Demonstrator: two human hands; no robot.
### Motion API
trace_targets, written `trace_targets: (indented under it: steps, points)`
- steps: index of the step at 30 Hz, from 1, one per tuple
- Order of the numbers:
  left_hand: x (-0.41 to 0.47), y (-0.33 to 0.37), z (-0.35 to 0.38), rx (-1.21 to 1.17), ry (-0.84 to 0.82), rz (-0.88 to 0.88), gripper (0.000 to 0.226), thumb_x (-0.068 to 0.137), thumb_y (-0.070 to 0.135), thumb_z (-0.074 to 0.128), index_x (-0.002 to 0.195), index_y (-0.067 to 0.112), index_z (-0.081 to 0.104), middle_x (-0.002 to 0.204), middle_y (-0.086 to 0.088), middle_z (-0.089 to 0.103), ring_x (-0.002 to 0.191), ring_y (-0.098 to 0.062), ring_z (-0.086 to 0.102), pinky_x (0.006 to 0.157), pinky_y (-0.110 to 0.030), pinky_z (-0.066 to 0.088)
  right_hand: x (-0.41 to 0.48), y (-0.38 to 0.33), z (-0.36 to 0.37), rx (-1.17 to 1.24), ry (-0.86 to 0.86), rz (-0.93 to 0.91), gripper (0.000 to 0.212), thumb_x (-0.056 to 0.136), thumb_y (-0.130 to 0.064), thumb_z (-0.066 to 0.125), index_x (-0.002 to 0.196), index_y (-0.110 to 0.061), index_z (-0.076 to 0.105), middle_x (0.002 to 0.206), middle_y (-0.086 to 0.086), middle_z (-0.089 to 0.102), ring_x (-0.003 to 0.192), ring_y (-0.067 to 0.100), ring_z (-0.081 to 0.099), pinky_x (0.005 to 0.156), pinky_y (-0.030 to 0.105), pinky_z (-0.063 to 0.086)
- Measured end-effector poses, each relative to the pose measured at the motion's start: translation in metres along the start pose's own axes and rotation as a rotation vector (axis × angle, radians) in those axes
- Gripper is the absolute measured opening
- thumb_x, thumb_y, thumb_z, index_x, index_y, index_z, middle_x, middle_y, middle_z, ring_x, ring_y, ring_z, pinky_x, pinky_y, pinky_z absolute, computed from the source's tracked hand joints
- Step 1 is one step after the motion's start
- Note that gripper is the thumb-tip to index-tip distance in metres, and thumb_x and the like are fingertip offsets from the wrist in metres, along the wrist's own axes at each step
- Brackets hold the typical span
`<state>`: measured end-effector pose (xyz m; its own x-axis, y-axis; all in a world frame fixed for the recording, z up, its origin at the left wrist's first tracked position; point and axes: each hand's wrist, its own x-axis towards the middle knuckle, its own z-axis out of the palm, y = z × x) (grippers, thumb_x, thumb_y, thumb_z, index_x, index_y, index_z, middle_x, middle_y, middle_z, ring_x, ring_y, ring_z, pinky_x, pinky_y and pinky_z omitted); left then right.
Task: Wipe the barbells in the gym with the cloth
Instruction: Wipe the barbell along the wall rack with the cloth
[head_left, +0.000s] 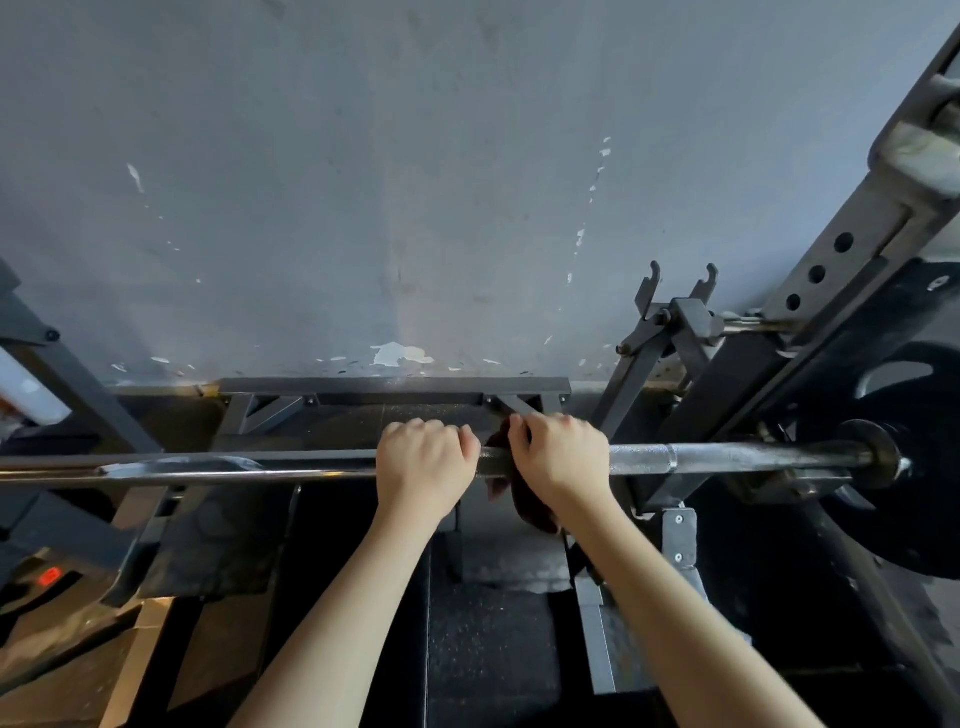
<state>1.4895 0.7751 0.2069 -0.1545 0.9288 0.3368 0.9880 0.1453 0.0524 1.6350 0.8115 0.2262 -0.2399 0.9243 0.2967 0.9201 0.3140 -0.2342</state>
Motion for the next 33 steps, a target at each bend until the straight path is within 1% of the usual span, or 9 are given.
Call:
trace_targets:
  steps: [4,9,16,18,21,23,27,30,33]
  points:
    - [0.001,0.0,-0.003,0.015,-0.092,0.005,0.062,0.088,0.03,0.024,0.044,0.011,0.062,0.044,-0.003,0.056,0.043,-0.024,0.055,0.053,-0.03,0.045,0.031,-0.004,-0.008,0.111,-0.323,0.246,0.047,0.101,-0.042,0.032,0.076,-0.012,0.059,0.086,0.009,0.061,0.084,0.031,0.06,0.068,0.033,0.04]
    - [0.008,0.0,-0.005,0.052,-0.1,0.042,0.059,0.098,0.032,0.021,0.067,0.014,0.068,0.068,-0.001,0.066,0.066,-0.02,0.063,0.067,-0.03,0.044,-0.024,0.005,0.008,-0.001,0.08,-0.022,0.046,0.096,-0.047,0.039,0.075,-0.014,0.064,0.07,0.003,0.062,0.064,0.027,0.058,0.06,0.035,0.046]
    - [0.008,-0.002,0.001,0.0,0.015,0.004,0.057,0.087,0.028,0.028,0.038,0.011,0.052,0.037,-0.003,0.046,0.033,-0.024,0.046,0.046,-0.027,0.041,0.038,-0.004,-0.007,0.149,-0.272,0.323,0.054,0.101,-0.046,0.03,0.082,-0.011,0.065,0.079,0.006,0.056,0.079,0.029,0.058,0.066,0.032,0.039]
    - [0.008,-0.002,0.002,0.002,0.027,0.011,0.055,0.086,0.027,0.03,0.038,0.011,0.053,0.038,-0.003,0.048,0.034,-0.024,0.047,0.045,-0.028,0.04,0.025,-0.007,-0.007,0.163,-0.176,0.272,0.052,0.099,-0.048,0.034,0.078,-0.011,0.064,0.074,0.005,0.058,0.074,0.029,0.06,0.063,0.032,0.041]
    - [0.01,-0.002,0.004,0.002,0.023,0.024,0.053,0.086,0.028,0.029,0.042,0.013,0.055,0.042,-0.003,0.052,0.037,-0.024,0.049,0.047,-0.028,0.04,-0.015,-0.001,0.009,0.127,0.173,-0.061,0.046,0.092,-0.05,0.043,0.075,-0.012,0.064,0.068,0.004,0.06,0.061,0.028,0.057,0.056,0.033,0.044]
    - [0.008,-0.003,0.005,-0.02,0.033,0.031,0.054,0.087,0.029,0.029,0.043,0.013,0.057,0.043,-0.002,0.052,0.037,-0.023,0.049,0.047,-0.029,0.041,-0.011,0.008,0.011,0.109,0.202,-0.155,0.047,0.088,-0.052,0.045,0.075,-0.012,0.065,0.065,0.004,0.061,0.056,0.027,0.058,0.051,0.032,0.045]
    - [0.003,-0.003,0.004,-0.026,0.074,0.029,0.053,0.086,0.028,0.032,0.04,0.012,0.054,0.04,-0.002,0.049,0.035,-0.023,0.047,0.045,-0.027,0.041,0.01,0.033,-0.005,0.025,0.145,0.1,0.049,0.093,-0.054,0.05,0.078,-0.01,0.064,0.07,0.01,0.066,0.061,0.033,0.063,0.054,0.031,0.039]
    - [0.002,-0.001,0.003,-0.029,0.106,0.023,0.049,0.083,0.026,0.035,0.039,0.013,0.055,0.041,-0.004,0.051,0.037,-0.025,0.049,0.047,-0.027,0.04,0.009,0.066,-0.022,0.062,0.206,0.337,0.044,0.095,-0.05,0.051,0.099,-0.008,0.062,0.091,0.018,0.069,0.082,0.038,0.064,0.064,0.037,0.041]
    - [-0.002,-0.002,0.004,-0.026,0.098,0.03,0.049,0.085,0.026,0.035,0.042,0.013,0.057,0.043,-0.004,0.052,0.039,-0.026,0.05,0.05,-0.03,0.041,-0.004,0.068,-0.035,0.243,0.269,0.353,0.042,0.093,-0.042,0.058,0.123,-0.012,0.06,0.105,0.017,0.067,0.097,0.037,0.061,0.073,0.037,0.039]
